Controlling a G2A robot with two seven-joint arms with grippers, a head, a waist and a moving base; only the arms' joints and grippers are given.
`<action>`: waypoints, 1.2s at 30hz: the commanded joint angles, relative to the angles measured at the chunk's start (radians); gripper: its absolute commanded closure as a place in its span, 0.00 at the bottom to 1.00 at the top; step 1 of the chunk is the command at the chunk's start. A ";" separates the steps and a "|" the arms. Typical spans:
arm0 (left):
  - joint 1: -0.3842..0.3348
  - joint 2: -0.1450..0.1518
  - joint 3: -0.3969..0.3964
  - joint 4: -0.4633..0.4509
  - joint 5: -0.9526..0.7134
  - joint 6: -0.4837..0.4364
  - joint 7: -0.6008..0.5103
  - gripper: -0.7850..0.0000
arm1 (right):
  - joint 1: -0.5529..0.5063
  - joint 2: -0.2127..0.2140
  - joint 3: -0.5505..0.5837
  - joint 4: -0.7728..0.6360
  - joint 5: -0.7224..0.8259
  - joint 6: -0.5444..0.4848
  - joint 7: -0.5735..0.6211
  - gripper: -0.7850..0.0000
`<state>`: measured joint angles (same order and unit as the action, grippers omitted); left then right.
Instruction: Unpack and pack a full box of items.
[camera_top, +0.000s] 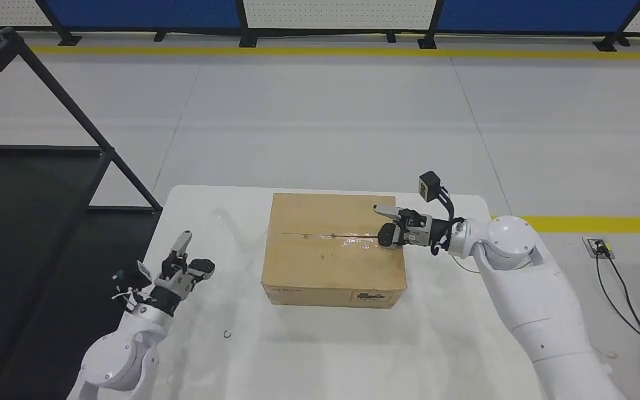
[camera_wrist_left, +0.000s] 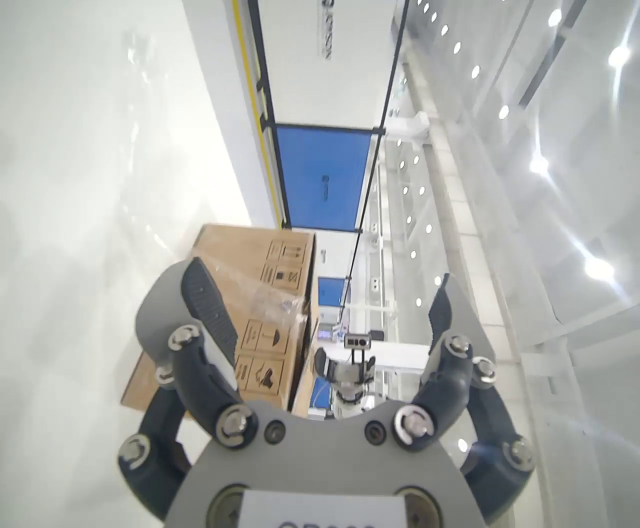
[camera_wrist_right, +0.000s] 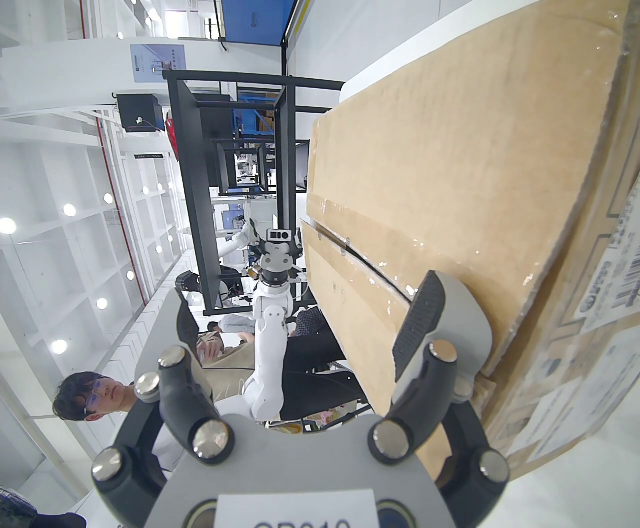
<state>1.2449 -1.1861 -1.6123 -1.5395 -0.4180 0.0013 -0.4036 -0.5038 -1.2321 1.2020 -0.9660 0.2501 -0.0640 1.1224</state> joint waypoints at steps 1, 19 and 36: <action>-0.030 -0.002 0.024 0.043 -0.072 0.058 -0.073 0.00 | 0.000 0.000 0.000 0.000 0.000 0.000 0.000 0.00; -0.145 -0.017 0.135 0.112 -0.079 0.188 -0.008 0.00 | 0.000 0.000 0.000 0.000 0.000 0.000 0.000 0.00; -0.332 -0.077 0.291 0.370 -0.258 0.179 0.142 0.00 | 0.000 0.000 0.000 0.000 0.000 0.000 0.000 0.00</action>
<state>0.9242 -1.2594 -1.3319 -1.1861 -0.6725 0.1864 -0.2666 -0.5038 -1.2321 1.2020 -0.9660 0.2501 -0.0640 1.1224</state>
